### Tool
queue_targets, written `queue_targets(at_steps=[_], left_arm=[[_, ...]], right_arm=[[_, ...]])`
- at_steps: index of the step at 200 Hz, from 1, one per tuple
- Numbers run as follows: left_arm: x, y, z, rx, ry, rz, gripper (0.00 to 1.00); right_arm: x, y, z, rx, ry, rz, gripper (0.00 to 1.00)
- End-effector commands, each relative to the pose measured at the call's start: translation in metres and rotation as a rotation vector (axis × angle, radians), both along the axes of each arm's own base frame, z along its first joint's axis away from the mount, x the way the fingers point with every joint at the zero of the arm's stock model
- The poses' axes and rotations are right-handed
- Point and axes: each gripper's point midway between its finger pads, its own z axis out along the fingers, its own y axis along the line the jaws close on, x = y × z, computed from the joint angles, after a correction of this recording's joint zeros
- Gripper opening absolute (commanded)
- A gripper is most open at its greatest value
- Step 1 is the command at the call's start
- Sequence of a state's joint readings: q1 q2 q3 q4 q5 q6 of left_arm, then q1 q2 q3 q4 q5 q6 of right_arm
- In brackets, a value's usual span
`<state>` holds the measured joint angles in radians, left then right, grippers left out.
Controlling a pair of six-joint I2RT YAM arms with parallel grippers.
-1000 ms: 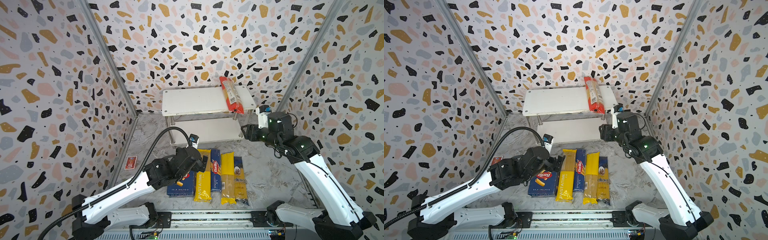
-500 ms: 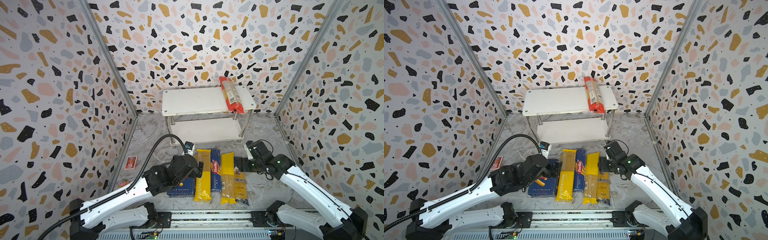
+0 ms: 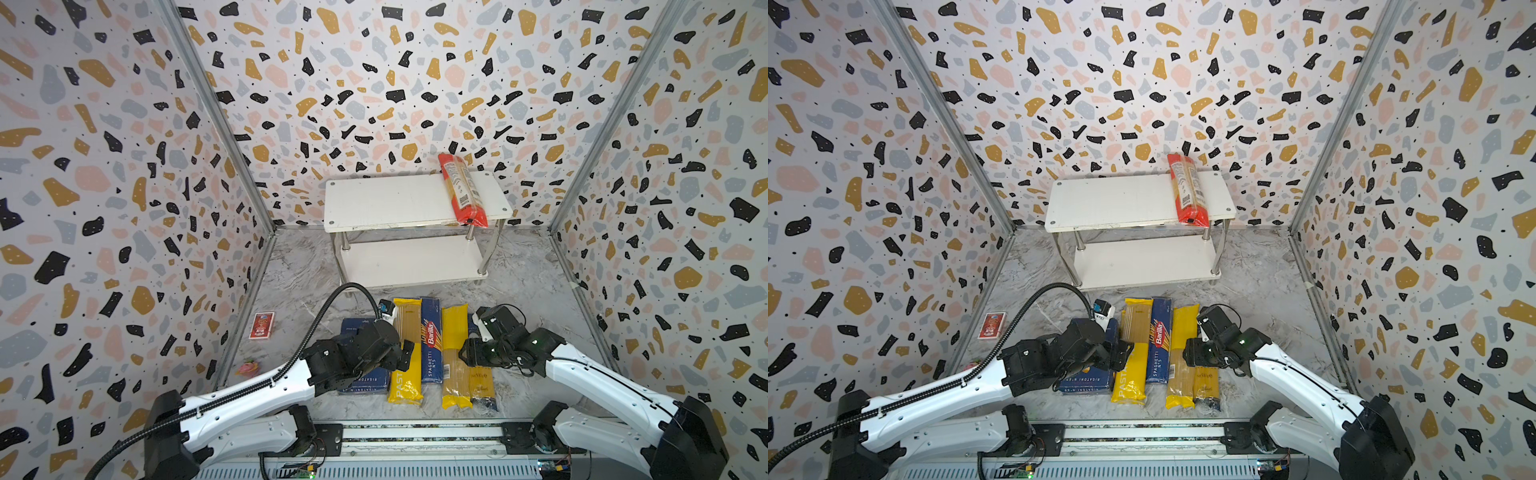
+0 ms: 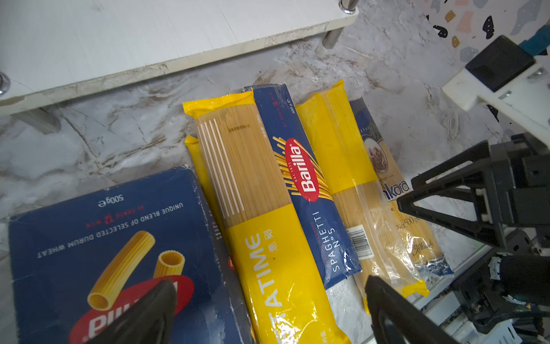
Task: Arrange pasta packages on shelves
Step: Pick up the pasta bag from the center of the table.
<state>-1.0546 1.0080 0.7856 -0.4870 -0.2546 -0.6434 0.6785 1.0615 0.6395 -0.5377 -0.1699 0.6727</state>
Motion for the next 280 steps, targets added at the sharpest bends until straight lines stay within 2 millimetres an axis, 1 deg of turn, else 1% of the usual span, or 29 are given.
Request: queue_targets(at_steps=[1, 17, 30, 54, 72, 105, 125, 176, 190, 205, 227, 245, 259, 280], left_arm=[[-0.006, -0.006, 0.003, -0.05, 0.019, -0.03, 1.0], [-0.009, -0.007, 0.003, -0.051, 0.025, -0.052, 0.99], [-0.011, -0.007, 0.007, -0.062, 0.022, -0.064, 0.99], [-0.012, -0.006, 0.018, -0.093, -0.003, -0.075, 0.99], [-0.012, -0.004, 0.028, -0.115, -0.023, -0.075, 0.99], [-0.01, 0.002, 0.038, -0.11, -0.05, -0.054, 1.0], [-0.007, 0.006, 0.039, -0.093, -0.057, -0.033, 1.0], [-0.004, 0.006, 0.034, -0.067, -0.049, -0.021, 0.99], [-0.004, 0.007, 0.034, -0.06, -0.049, -0.018, 0.99], [-0.004, 0.007, 0.034, -0.06, -0.049, -0.015, 0.99], [-0.004, 0.007, 0.035, -0.064, -0.05, -0.012, 1.0], [-0.003, 0.009, 0.036, -0.061, -0.056, -0.004, 0.99], [-0.002, 0.01, 0.037, -0.054, -0.058, 0.002, 0.99], [-0.001, 0.01, 0.039, -0.054, -0.062, 0.006, 0.99]], right_arm=[[0.004, 0.009, -0.002, 0.037, -0.007, 0.008, 0.67], [0.005, 0.013, -0.007, 0.044, -0.001, 0.019, 0.67], [0.007, 0.017, -0.01, 0.051, 0.005, 0.026, 0.67], [0.008, 0.02, -0.021, 0.04, 0.028, 0.033, 0.67], [0.01, 0.022, -0.024, 0.034, 0.031, 0.041, 0.67], [0.009, 0.028, -0.032, 0.048, 0.056, 0.054, 0.67], [0.008, 0.034, -0.035, 0.076, 0.07, 0.065, 0.66], [0.006, 0.041, -0.046, 0.084, 0.099, 0.077, 0.64], [0.005, 0.042, -0.05, 0.085, 0.109, 0.078, 0.59], [0.003, 0.044, -0.052, 0.102, 0.12, 0.079, 0.5], [-0.002, 0.045, -0.055, 0.12, 0.137, 0.085, 0.44], [-0.005, 0.044, -0.056, 0.119, 0.144, 0.091, 0.33], [-0.007, 0.042, -0.055, 0.114, 0.143, 0.093, 0.26], [-0.008, 0.039, -0.049, 0.115, 0.126, 0.091, 0.21]])
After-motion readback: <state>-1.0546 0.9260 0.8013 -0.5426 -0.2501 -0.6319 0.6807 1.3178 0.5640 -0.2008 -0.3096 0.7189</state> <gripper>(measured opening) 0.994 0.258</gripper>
